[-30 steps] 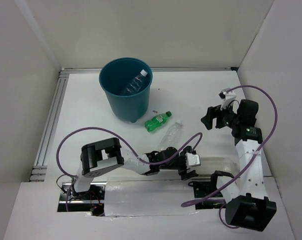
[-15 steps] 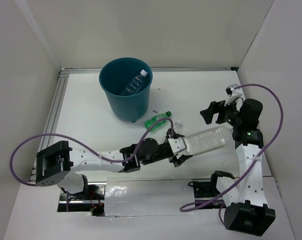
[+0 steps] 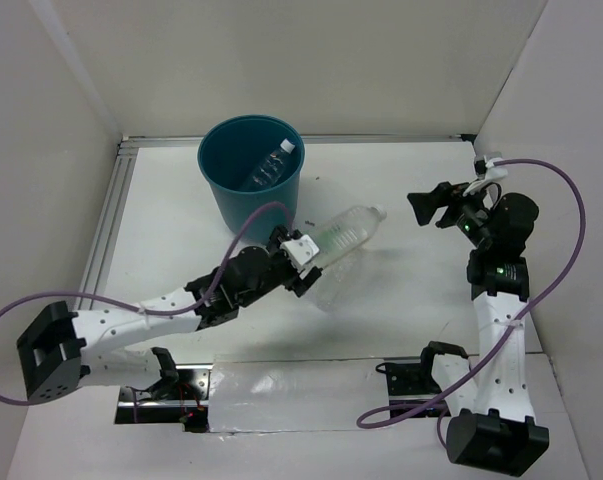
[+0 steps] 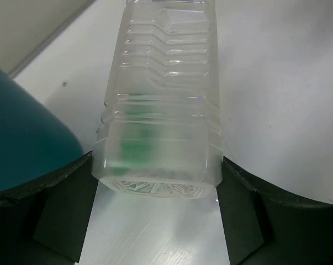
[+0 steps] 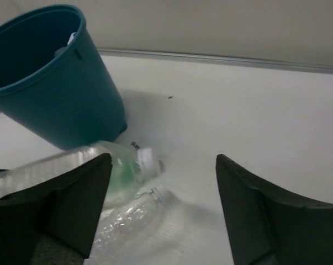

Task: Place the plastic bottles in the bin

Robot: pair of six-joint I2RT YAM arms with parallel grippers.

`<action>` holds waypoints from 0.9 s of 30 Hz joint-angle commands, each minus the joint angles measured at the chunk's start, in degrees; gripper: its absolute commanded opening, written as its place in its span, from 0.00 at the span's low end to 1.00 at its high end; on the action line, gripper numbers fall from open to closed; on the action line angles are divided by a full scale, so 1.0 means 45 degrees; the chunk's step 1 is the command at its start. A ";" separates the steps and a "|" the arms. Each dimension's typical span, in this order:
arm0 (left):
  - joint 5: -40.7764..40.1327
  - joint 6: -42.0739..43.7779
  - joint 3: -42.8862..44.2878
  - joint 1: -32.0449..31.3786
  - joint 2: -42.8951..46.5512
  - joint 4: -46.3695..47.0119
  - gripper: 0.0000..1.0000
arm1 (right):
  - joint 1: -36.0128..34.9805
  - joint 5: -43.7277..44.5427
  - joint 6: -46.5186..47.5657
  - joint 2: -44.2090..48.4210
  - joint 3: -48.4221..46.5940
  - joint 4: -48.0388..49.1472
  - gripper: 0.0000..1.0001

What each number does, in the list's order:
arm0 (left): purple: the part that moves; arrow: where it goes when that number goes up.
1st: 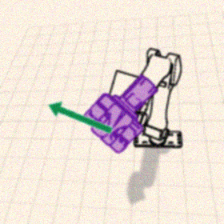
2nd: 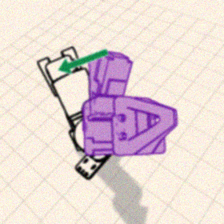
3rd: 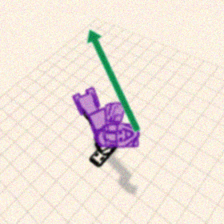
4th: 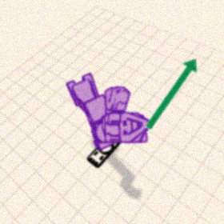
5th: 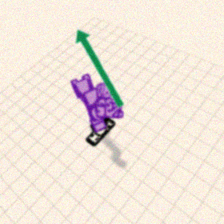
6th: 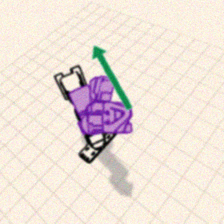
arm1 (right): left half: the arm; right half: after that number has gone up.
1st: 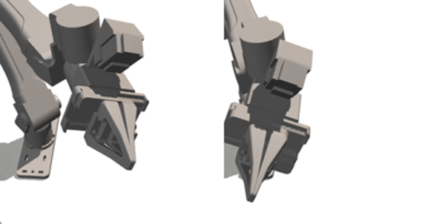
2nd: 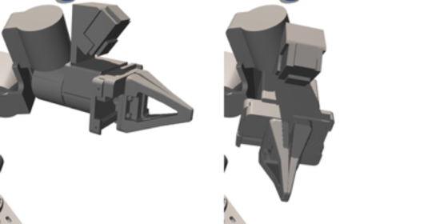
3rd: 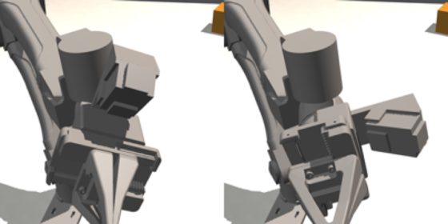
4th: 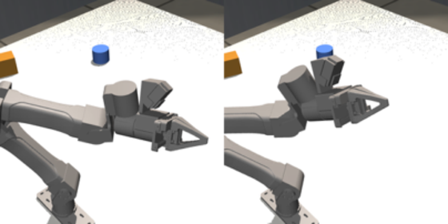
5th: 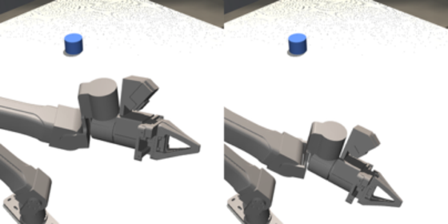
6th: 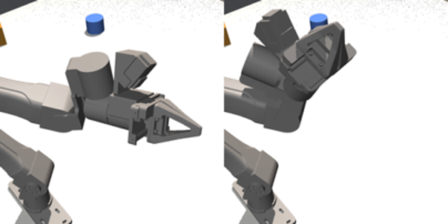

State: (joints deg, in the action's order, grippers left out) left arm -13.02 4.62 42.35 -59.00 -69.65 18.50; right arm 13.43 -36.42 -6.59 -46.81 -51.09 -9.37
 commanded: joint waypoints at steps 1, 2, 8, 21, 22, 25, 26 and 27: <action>-0.0544 0.0749 0.0998 0.0260 0.1178 -0.0028 0.00 | 0.0082 0.1081 -0.0391 0.0341 -0.0326 0.1027 0.79; -0.0545 0.0885 0.1174 0.0454 0.1548 -0.0146 0.00 | 0.0082 0.1083 -0.0391 0.0343 -0.0210 0.1143 0.73; -0.1072 0.0887 0.1916 0.1332 0.2703 -0.0459 0.00 | 0.0082 0.1200 -0.0664 0.0733 0.0162 0.1378 0.47; -0.1291 -0.1083 0.2483 0.6371 0.1868 0.1982 0.00 | 0.0082 -0.0886 0.1556 0.0401 0.0807 -0.0417 0.81; -0.1287 -0.1086 0.2735 0.6586 0.1632 0.1982 0.00 | 0.0082 -0.1064 0.1794 0.0208 0.0807 -0.0631 0.84; -0.1014 -0.1086 0.3224 0.7114 0.0968 0.1982 0.00 | 0.0082 -0.1495 0.2654 -0.0126 0.0670 -0.1433 0.90; -0.0762 -0.1086 0.3342 0.7251 0.0501 0.1789 0.00 | 0.0082 -0.1708 0.2791 -0.0281 0.0670 -0.1550 0.96; -0.0605 -0.1086 0.3343 0.7368 0.0284 0.1555 0.00 | 0.0082 -0.1942 0.2928 -0.0282 0.0670 -0.1726 0.99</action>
State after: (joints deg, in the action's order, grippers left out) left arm -19.07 1.19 54.33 -27.03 -66.22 21.65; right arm 13.45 -40.95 1.72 -47.62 -47.86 -13.65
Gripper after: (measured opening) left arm 0.892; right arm 0.975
